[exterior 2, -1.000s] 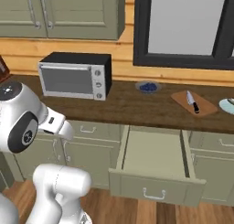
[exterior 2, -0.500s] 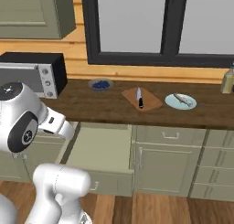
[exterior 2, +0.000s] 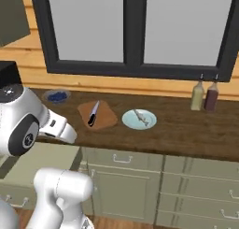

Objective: Pick up the knife from the drawer and place it on the cutting board. Then place the meat from the plate to the cutting board.

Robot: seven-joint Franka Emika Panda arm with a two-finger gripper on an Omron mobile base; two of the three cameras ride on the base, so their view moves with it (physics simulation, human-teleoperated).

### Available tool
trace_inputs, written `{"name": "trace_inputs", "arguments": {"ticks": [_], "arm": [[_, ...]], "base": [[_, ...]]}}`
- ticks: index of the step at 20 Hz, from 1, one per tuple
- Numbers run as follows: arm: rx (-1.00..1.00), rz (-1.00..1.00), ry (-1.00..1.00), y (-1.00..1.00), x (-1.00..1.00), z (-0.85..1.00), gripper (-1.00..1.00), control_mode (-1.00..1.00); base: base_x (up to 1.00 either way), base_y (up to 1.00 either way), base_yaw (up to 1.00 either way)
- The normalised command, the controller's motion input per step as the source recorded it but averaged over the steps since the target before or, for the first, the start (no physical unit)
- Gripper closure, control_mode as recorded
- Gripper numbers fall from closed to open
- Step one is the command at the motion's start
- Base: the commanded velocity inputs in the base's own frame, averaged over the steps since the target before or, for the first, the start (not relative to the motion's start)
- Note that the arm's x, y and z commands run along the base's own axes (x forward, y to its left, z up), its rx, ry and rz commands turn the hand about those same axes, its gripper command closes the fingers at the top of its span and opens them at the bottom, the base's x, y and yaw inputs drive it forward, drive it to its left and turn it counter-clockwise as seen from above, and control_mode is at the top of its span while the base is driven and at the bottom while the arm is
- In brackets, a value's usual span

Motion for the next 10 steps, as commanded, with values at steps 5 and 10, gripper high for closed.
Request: {"name": "trace_inputs", "arguments": {"ticks": [5, 10], "arm": [[0.0, 0.0, 0.0, 0.0, 0.0, 0.0, -1.0, 1.0], [0.0, 0.0, 0.0, 0.0, 0.0, 0.0, -1.0, 1.0]], "base": [[0.12, -1.0, 0.15], [-0.06, -0.99, 0.02]]}}
